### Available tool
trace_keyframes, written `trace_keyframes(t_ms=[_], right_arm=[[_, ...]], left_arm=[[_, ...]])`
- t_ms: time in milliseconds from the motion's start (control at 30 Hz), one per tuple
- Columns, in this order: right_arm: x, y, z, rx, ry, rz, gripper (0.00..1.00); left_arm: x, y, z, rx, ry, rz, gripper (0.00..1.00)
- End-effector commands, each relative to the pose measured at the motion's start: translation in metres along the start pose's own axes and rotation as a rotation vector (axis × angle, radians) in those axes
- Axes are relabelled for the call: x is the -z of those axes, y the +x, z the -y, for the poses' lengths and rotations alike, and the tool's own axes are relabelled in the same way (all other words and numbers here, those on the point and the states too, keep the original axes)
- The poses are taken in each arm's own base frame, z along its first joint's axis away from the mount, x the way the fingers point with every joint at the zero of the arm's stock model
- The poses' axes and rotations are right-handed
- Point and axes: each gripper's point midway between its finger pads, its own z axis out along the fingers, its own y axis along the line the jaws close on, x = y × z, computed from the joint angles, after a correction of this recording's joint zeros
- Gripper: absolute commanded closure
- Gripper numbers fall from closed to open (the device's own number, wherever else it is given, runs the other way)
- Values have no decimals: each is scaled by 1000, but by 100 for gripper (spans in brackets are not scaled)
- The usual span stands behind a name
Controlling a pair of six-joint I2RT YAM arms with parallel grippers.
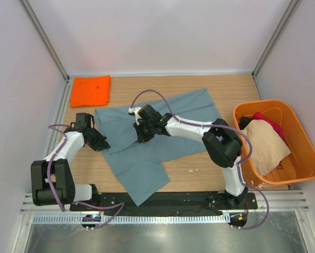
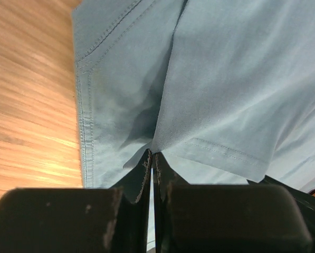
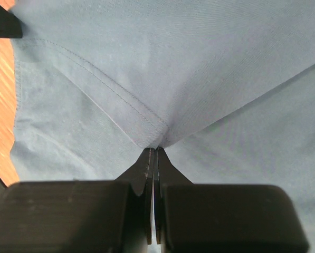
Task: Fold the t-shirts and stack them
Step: Fold the tshirt
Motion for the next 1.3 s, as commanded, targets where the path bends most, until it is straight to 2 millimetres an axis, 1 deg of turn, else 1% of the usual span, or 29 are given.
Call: trace_keyframes(t_ms=[0, 133, 167, 200, 267, 300, 333, 367, 400, 467, 500, 533, 567, 633, 667, 700, 733, 767, 800, 833, 867, 900, 933, 1000, 1033, 1067, 1100, 1133, 1267], right_arm=[[8, -8, -6, -6, -42, 20, 99], [9, -4, -4, -5, -55, 0, 98], [11, -2, -3, -9, -50, -18, 96], [14, -3, 1, -20, -39, -19, 88], [20, -3, 8, -59, -21, -29, 78], [30, -11, 12, -76, -6, -9, 73], [38, -16, 21, -117, 17, 6, 70], [45, -18, 29, -140, 43, 12, 66], [58, -29, 43, -164, 80, 50, 61], [73, -40, 66, -207, 160, 93, 58], [79, -46, 79, -230, 194, 116, 56], [89, -51, 113, -284, 271, 147, 56], [97, -58, 131, -352, 319, 173, 55], [108, -60, 181, -440, 452, 202, 53], [121, -69, 212, -488, 506, 252, 53], [121, -68, 230, -519, 539, 258, 52], [125, -71, 246, -534, 577, 278, 52], [134, -84, 260, -540, 596, 317, 52], [132, -79, 284, -563, 632, 313, 52], [135, -81, 298, -558, 653, 317, 52], [144, -98, 308, -549, 663, 359, 52], [137, -91, 330, -562, 686, 341, 52], [137, -93, 340, -548, 699, 339, 53], [133, -96, 361, -540, 733, 340, 57], [135, -94, 372, -551, 748, 339, 59], [138, -97, 380, -559, 758, 353, 62], [133, -91, 388, -571, 763, 346, 67], [137, -87, 399, -592, 774, 355, 68], [139, -81, 424, -599, 792, 384, 69]], left_arm=[[0, 5, -4, 34, -5, -20, 98], [1, 4, -8, 27, -26, -11, 95], [2, 2, -9, 16, -35, -5, 91], [8, -3, -6, 1, -35, 18, 81], [23, -16, -9, -31, -65, 94, 71], [31, -22, -9, -62, -70, 127, 61], [45, -32, -4, -83, -72, 173, 59], [51, -37, -1, -105, -78, 187, 58], [61, -55, 2, -128, -110, 249, 58], [60, -68, 10, -138, -108, 276, 57], [59, -74, 19, -145, -79, 289, 57], [62, -88, 35, -144, -32, 336, 57], [53, -94, 43, -142, -14, 326, 57], [42, -102, 65, -149, 55, 295, 58], [45, -114, 81, -152, 82, 312, 58], [26, -116, 81, -147, 58, 267, 59], [23, -121, 91, -147, 81, 258, 60], [18, -125, 97, -145, 91, 255, 60], [16, -134, 106, -143, 109, 265, 60], [5, -139, 109, -137, 111, 262, 60], [-1, -143, 111, -130, 107, 264, 61], [-2, -150, 117, -128, 118, 277, 61], [-15, -154, 117, -123, 113, 268, 61], [-24, -157, 123, -112, 127, 259, 62], [-34, -160, 125, -106, 130, 250, 61], [-39, -160, 127, -101, 140, 238, 62], [-45, -160, 129, -94, 153, 230, 62], [-55, -161, 129, -90, 158, 230, 62], [-76, -162, 118, -53, 118, 222, 61]])
